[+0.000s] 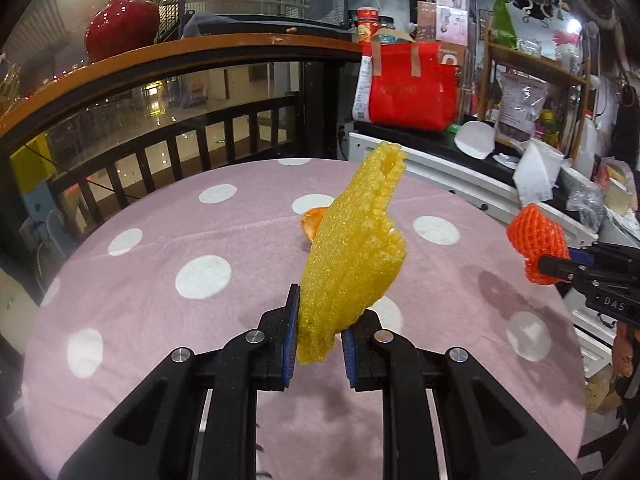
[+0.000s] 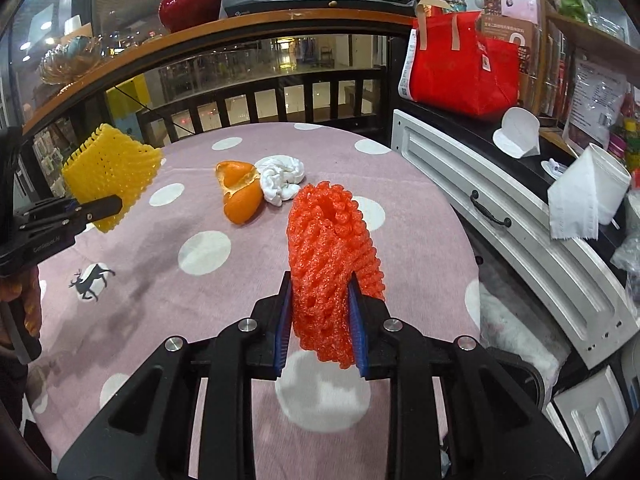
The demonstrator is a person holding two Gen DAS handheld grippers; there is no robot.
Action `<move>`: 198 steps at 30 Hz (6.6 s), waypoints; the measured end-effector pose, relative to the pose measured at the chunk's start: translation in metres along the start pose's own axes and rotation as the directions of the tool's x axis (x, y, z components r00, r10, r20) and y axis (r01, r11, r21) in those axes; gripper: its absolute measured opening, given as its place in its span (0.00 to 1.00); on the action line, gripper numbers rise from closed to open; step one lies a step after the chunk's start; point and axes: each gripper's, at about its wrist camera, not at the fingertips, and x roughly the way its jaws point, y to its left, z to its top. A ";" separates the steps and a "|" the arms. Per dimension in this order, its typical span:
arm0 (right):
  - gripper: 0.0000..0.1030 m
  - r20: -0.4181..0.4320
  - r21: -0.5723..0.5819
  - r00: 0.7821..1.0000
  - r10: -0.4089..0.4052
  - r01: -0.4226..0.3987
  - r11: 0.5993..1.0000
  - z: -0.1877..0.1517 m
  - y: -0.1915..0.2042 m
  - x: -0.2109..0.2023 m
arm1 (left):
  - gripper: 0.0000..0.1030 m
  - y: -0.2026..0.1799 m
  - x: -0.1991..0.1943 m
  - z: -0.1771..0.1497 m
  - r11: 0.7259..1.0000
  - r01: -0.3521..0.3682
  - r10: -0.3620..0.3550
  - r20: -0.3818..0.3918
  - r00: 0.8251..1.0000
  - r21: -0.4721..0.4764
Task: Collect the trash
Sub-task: 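Grasp the yellow foam net with the left tool while the right tool grasps the orange net, then carry both nets to the black bin and open the right tool, then lower the left tool into the bin and open it to drop the yellow net, then move both tools back over the table toward the orange peels and tissue, then grasp the orange peel with the left tool while the right tool grasps the white tissue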
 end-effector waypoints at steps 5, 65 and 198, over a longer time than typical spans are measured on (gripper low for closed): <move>0.25 0.015 0.015 1.000 -0.009 0.009 1.000 -0.015 -0.004 -0.021 | 0.18 -0.021 -0.020 -0.012 0.999 0.047 -0.047 0.015 0.999 -0.005; 0.64 -0.316 0.446 0.938 -0.143 0.280 0.850 -0.224 -0.188 -0.014 | 0.18 -0.237 -0.029 -0.044 0.886 0.443 -0.436 -0.077 0.897 0.137; 0.89 -0.092 -0.021 0.990 0.102 -0.105 0.994 0.073 0.006 0.127 | 0.63 0.037 0.184 0.062 0.962 0.235 -0.260 -0.198 0.945 -0.140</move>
